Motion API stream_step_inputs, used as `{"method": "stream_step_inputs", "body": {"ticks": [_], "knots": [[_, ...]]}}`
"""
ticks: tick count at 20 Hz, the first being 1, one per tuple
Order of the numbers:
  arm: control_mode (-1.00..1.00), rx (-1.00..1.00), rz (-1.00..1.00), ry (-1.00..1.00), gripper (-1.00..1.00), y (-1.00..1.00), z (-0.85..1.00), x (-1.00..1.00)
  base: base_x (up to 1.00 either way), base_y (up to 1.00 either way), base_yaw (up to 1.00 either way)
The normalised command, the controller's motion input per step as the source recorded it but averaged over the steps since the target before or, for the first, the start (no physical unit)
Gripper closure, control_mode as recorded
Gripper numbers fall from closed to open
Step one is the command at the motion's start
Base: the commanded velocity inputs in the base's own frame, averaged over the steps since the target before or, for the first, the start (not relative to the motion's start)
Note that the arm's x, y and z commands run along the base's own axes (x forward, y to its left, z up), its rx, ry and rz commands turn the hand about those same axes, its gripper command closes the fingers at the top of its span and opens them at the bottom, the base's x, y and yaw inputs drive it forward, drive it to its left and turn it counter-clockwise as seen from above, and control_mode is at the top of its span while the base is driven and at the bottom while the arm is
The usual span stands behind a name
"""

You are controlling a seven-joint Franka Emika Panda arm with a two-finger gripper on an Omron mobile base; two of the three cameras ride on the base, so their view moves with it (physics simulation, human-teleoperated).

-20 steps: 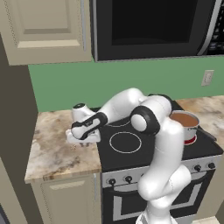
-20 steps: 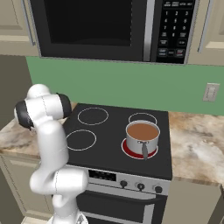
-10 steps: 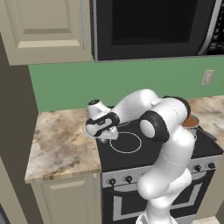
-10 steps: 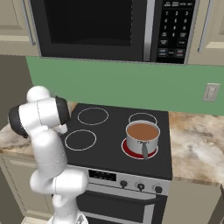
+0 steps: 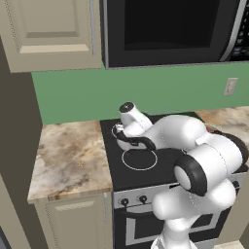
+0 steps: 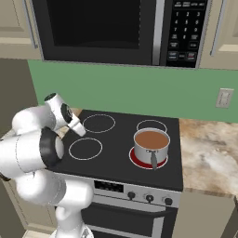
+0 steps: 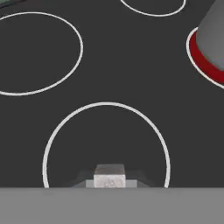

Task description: Pick up the sugar cube(s) and place them in the saucepan with hot chocolate.

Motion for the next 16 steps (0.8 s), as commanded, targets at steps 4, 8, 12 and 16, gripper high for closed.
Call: {"method": "stream_step_inputs", "body": {"ticks": [4, 8, 12, 16], "knots": [[-1.0, -0.17, 0.0, -0.17, 1.0, -0.96, 0.99, -0.13, 0.0, 0.0, 0.0], [-1.0, -0.04, 0.0, -0.05, 1.0, -1.0, 0.71, -0.06, 0.0, 0.0, 0.0], [-1.0, 0.0, 0.0, 0.0, 1.0, -1.0, 0.46, -0.01, 0.0, 0.0, 0.0], [-1.0, 0.11, 0.01, 0.02, 1.0, -1.0, 0.27, 0.0, 0.0, 0.0, 0.0]]}}
